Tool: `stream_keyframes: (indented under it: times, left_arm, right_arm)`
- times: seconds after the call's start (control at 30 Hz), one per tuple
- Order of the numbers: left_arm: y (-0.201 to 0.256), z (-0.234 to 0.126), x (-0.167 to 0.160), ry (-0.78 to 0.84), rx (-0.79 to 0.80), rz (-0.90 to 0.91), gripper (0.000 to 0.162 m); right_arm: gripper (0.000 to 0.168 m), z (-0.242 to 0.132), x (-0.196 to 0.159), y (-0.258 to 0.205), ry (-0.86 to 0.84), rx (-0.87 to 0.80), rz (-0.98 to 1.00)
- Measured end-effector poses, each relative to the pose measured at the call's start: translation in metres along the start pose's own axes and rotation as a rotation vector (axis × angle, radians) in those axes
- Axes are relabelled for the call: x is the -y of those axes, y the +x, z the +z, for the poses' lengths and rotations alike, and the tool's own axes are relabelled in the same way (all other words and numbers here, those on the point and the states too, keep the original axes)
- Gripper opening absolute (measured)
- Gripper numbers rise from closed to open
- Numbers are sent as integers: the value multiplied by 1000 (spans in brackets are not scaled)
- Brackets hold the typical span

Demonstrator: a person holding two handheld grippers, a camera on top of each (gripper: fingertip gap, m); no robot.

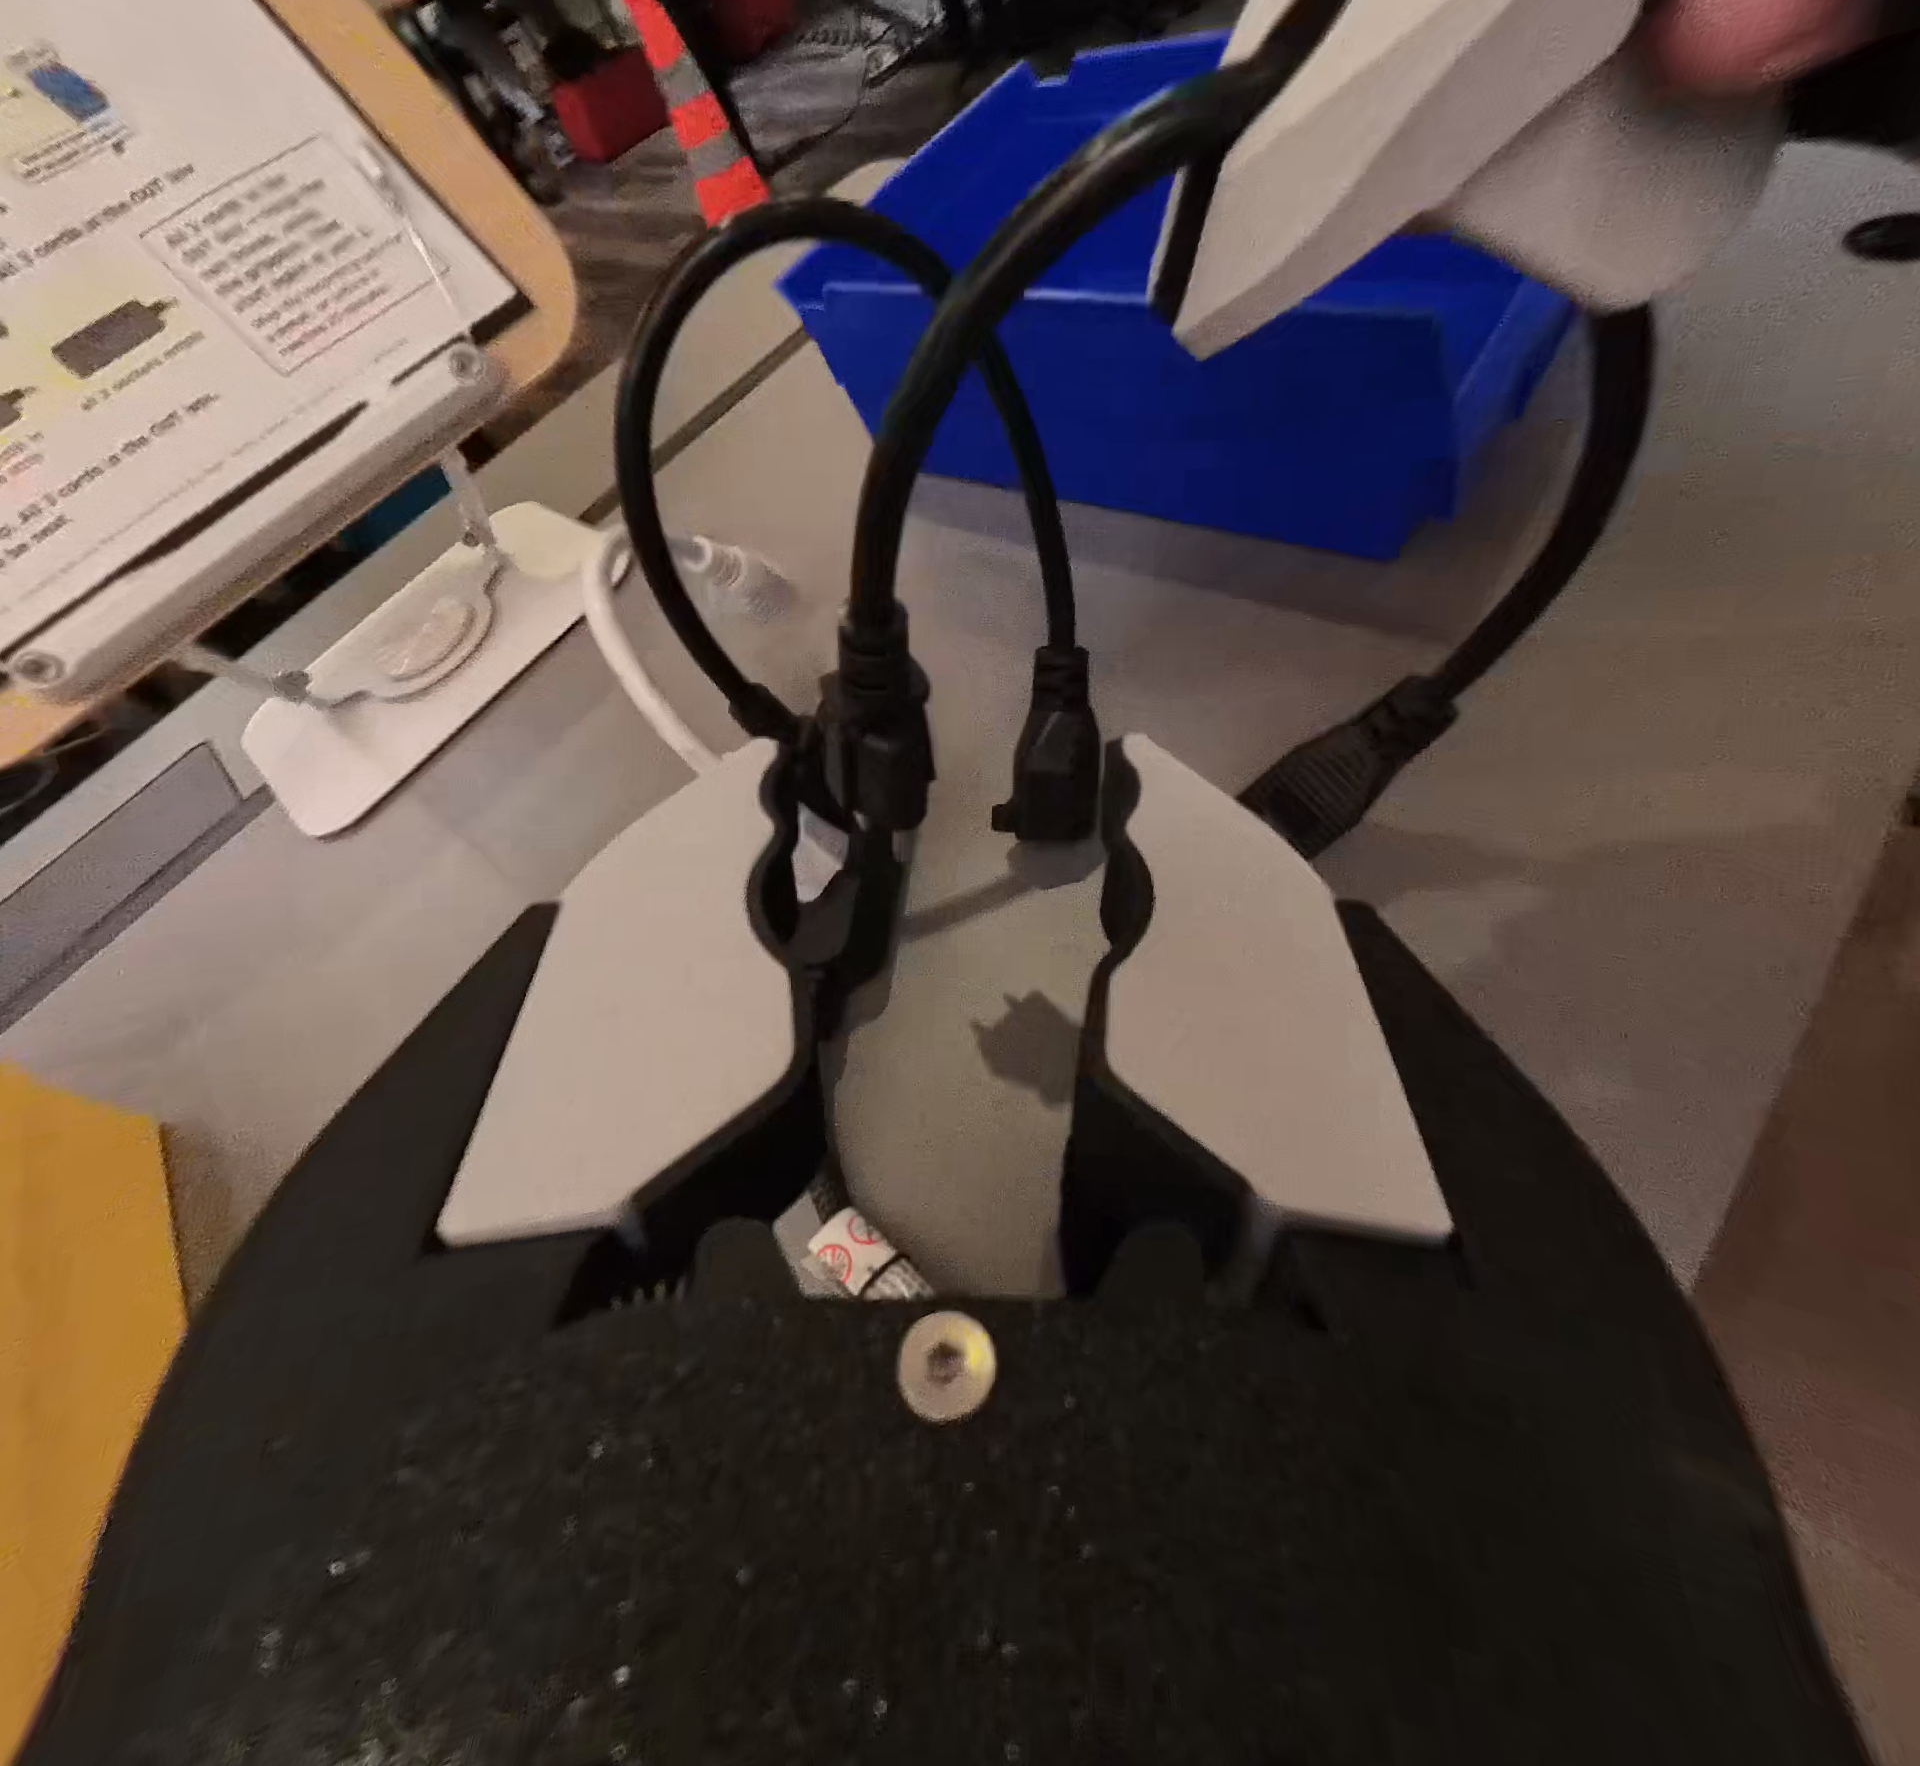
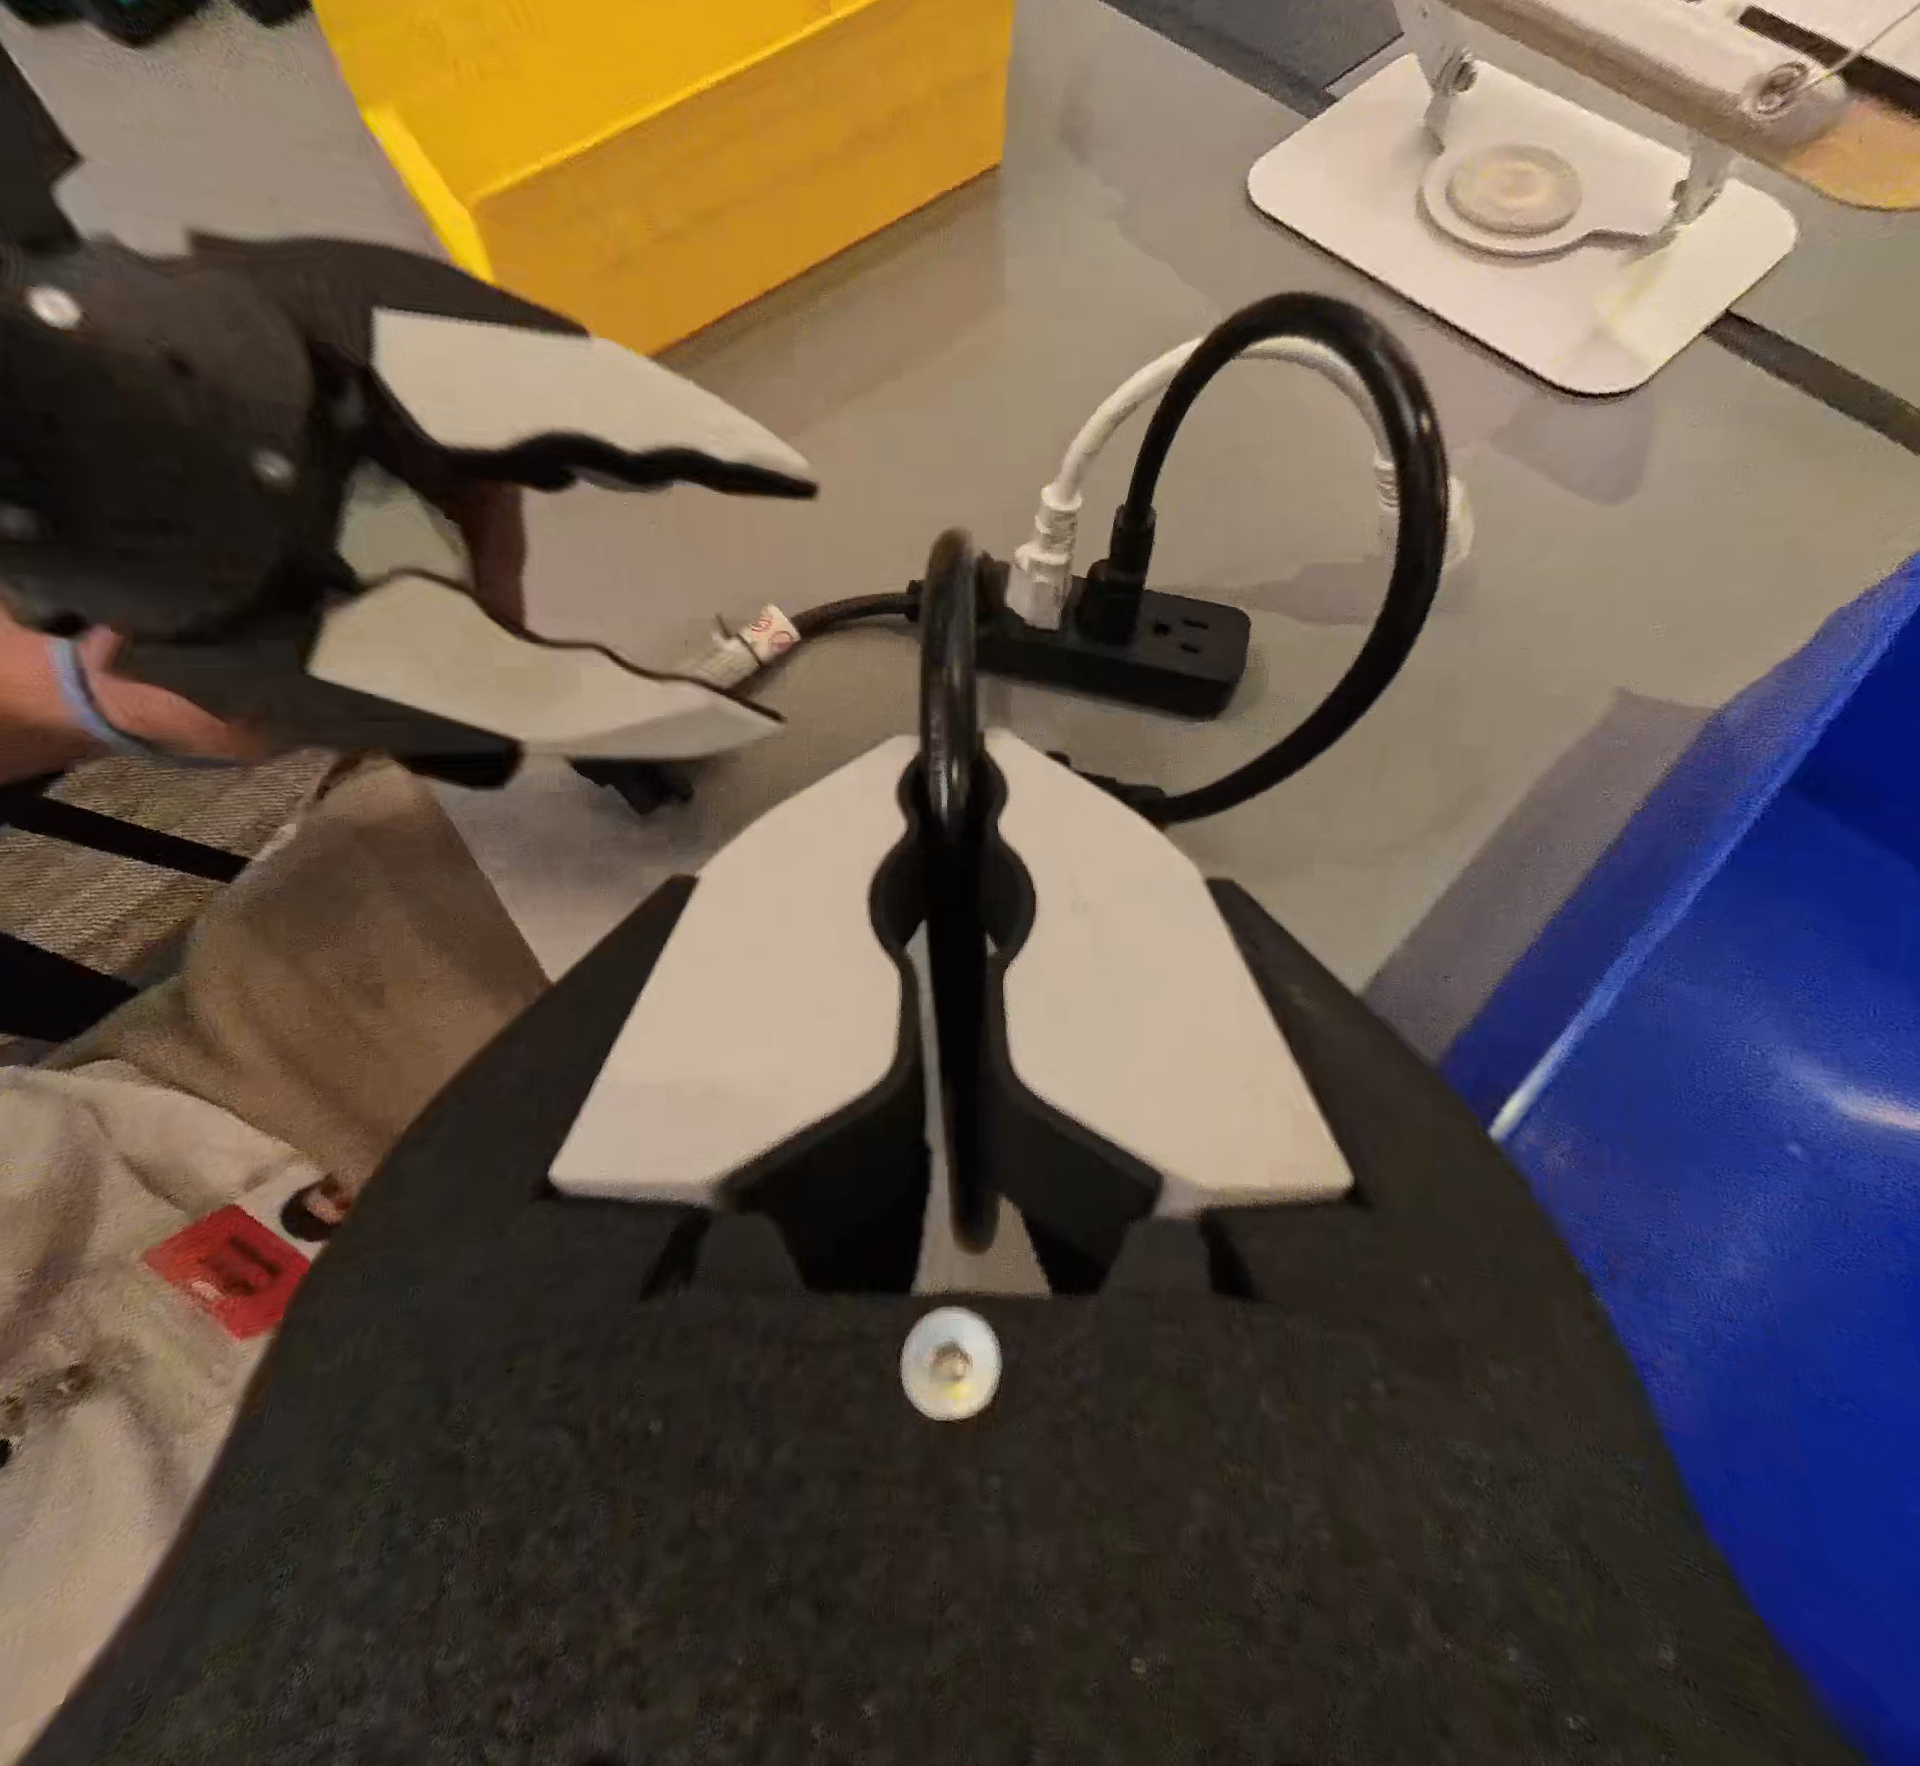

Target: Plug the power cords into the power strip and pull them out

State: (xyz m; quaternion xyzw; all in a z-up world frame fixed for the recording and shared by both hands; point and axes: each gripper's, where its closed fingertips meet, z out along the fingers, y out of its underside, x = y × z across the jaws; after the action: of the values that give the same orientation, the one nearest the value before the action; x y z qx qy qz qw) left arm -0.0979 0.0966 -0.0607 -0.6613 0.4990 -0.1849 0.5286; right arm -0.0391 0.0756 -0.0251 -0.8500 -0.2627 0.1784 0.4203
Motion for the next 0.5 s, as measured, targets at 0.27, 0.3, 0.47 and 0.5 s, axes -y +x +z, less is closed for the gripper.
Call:
stream_keyframes:
  times: [0.27, 0.3, 0.47, 0.5]
  left_arm:
    - [-23, 17, -32, -106, 56, -139, 24]
    - [-20, 18, -34, -123, 24, -137, 23]
    - [-3, 15, -20, -34, -221, -298, 23]
    - [-3, 13, -17, -7, -262, -350, 22]
  right_arm:
    - [5, 7, 8, -57, 27, 239, 11]
    - [6, 7, 10, -66, 40, 270, -9]
    - [25, 3, 23, -107, 175, 385, -249]
    - [30, 0, 25, -112, 214, 404, -284]
